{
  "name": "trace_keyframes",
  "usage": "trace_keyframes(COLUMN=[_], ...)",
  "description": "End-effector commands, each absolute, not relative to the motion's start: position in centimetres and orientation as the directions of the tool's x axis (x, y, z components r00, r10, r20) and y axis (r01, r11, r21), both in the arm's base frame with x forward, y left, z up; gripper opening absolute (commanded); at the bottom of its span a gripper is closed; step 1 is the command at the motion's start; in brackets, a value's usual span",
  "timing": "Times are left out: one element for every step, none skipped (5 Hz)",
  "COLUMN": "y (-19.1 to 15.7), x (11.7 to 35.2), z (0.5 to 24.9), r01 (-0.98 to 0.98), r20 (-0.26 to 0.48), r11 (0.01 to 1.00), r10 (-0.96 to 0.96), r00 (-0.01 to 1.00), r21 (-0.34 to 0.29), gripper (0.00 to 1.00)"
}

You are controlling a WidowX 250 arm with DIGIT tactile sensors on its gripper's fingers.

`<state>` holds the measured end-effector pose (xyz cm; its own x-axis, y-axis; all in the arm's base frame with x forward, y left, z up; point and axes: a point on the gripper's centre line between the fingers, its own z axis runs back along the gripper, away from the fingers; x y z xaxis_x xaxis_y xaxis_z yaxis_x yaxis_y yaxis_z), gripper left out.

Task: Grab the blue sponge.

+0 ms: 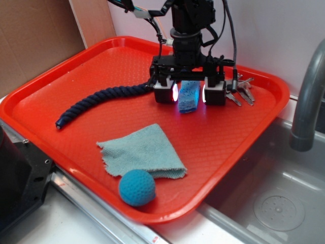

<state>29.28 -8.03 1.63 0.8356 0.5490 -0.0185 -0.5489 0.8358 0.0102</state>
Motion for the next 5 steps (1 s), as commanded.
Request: trace_keyframes(y=[-4.5,-0.1,5.0,8.5,8.2], x=[29.8,27.7,24.9,23.7,23.7], z=[3.7,8.6,12.4,17.2,18.9], r01=[-0.435,-0.275,-0.254,-0.257,-0.186], r20=[0.051,0.112,0.184,0.152,0.167], r11=[0.9,0.961,0.939,0.933,0.956], r10=[0.435,0.276,0.299,0.301,0.226], r00=[0.899,0.955,0.937,0.941,0.96], r21=[0.004,-0.028,-0.231,-0.253,-0.227], gripper=[0.0,0.0,0.0,0.0,0.0])
